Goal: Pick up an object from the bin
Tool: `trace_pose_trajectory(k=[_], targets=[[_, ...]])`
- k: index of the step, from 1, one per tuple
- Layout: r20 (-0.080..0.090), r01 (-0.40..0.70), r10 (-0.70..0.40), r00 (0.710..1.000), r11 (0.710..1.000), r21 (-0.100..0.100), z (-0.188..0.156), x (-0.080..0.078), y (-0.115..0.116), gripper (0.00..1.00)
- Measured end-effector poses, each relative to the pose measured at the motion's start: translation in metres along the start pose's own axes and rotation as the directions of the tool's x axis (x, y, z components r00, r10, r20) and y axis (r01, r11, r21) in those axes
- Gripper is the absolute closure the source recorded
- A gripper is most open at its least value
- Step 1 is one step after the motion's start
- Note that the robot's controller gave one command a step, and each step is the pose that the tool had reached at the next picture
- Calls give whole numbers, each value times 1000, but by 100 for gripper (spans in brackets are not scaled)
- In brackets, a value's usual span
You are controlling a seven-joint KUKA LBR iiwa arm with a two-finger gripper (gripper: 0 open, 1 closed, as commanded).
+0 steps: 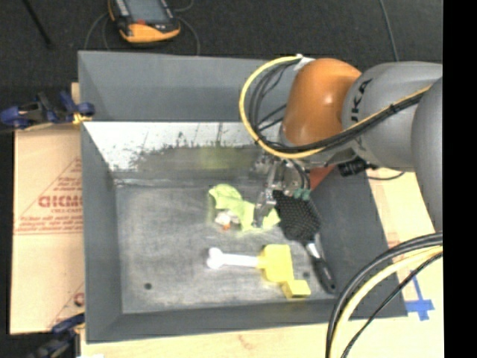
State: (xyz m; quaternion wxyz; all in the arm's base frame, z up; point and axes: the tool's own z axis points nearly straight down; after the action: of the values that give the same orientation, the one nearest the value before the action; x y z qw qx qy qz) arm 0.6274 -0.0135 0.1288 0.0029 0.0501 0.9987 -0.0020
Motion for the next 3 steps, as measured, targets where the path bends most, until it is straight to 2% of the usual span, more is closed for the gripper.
trace_pose_trajectory(k=[1,2,3], targets=[[-2,-132,132,991,991,-4,32,5,11,0],[2,-247,247,969,969,-3,54,16,24,100],[2,-247,247,969,969,-3,54,16,24,100]])
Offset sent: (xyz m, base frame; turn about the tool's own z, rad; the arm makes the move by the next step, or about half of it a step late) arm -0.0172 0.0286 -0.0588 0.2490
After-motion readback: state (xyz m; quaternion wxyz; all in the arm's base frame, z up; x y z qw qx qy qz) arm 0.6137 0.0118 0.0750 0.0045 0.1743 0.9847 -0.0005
